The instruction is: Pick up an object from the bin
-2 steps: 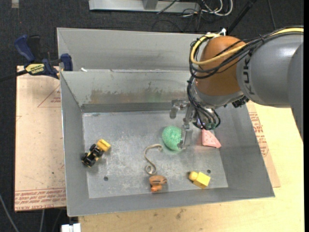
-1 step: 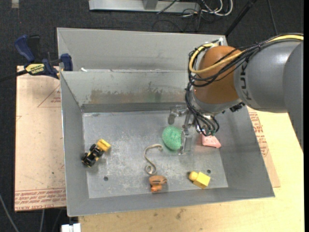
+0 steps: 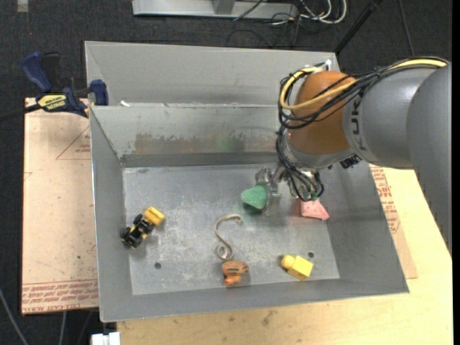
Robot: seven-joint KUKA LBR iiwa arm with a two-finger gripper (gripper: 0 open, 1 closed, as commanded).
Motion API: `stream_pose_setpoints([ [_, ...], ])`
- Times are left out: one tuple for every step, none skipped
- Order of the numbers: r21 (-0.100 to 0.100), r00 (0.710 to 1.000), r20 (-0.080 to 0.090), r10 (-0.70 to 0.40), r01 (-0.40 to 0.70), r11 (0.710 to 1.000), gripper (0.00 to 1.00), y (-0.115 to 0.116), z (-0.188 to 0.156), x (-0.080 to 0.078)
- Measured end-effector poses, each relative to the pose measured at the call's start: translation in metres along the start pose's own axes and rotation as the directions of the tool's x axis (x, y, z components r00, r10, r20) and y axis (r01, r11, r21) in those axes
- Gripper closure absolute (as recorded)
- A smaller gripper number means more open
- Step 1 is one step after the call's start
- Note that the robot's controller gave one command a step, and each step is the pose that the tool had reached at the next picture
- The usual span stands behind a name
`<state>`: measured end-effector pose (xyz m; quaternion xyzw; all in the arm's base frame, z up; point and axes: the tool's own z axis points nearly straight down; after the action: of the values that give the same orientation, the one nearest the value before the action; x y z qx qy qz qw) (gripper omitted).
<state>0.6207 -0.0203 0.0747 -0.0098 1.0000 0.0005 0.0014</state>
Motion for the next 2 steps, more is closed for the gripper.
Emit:
stream_pose_setpoints([
  [0.0, 1.0, 0.0, 0.0, 0.0, 1.0, 1.0, 0.0, 0.0, 0.0],
  [0.001, 1.0, 0.002, -0.017, 0.017, 1.0, 1.0, -0.022, 0.004, -0.032],
])
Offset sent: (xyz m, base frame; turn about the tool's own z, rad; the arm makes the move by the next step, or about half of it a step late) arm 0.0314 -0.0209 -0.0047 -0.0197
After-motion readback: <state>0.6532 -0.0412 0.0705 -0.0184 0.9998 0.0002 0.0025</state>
